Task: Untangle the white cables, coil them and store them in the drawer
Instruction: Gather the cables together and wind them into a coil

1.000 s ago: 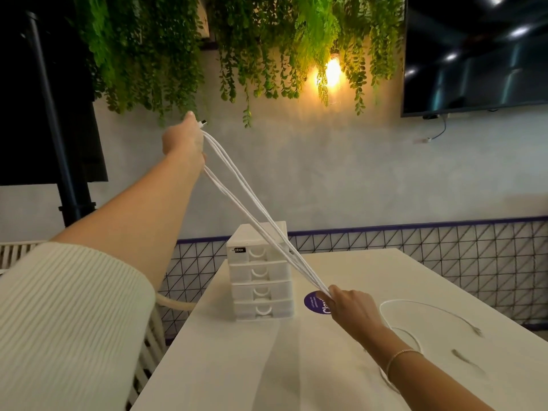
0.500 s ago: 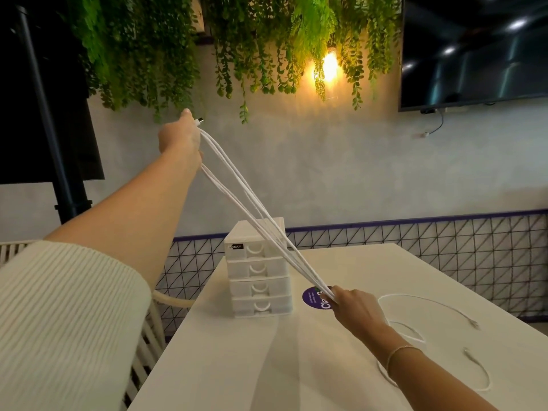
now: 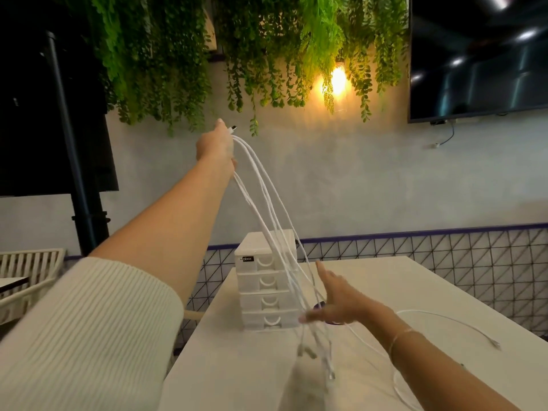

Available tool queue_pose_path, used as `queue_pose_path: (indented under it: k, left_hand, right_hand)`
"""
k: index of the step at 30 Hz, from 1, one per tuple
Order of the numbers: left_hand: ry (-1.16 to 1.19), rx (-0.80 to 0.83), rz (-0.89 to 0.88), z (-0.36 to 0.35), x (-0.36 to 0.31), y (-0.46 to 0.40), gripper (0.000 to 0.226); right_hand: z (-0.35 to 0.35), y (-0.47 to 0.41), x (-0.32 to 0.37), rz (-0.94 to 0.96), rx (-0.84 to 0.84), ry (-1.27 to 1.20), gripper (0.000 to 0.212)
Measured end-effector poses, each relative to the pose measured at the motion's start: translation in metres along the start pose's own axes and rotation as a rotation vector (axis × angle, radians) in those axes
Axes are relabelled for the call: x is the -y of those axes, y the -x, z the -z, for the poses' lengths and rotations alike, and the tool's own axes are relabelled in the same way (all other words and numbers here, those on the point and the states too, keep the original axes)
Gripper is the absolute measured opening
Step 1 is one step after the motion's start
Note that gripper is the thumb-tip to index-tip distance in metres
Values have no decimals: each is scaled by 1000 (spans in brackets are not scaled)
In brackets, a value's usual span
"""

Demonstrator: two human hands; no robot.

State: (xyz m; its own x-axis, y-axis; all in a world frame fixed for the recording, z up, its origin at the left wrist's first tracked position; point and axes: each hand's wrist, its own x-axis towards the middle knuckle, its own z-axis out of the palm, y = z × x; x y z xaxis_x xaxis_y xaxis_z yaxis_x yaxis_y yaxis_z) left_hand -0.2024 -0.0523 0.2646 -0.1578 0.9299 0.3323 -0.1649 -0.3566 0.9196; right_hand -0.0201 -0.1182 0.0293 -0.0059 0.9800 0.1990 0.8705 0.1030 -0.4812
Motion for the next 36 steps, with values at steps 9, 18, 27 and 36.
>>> queue_pose_path:
  k: [9,18,27,36]
  left_hand:
    - [-5,164,-80,-29,-13,21,30]
    - [12,94,-3,-6,-15,14,32]
    - [163,35,80,3,-6,13,22]
    - [144,-33,19,23,-13,5,35]
  right_hand:
    - [106,-52,168,217,-351,-814,41]
    - [63,-37,166,258,-250,-985,33]
    - [40,-14,117,334,-96,-848,18]
    - [-8,-3,71,202,-275,-60,10]
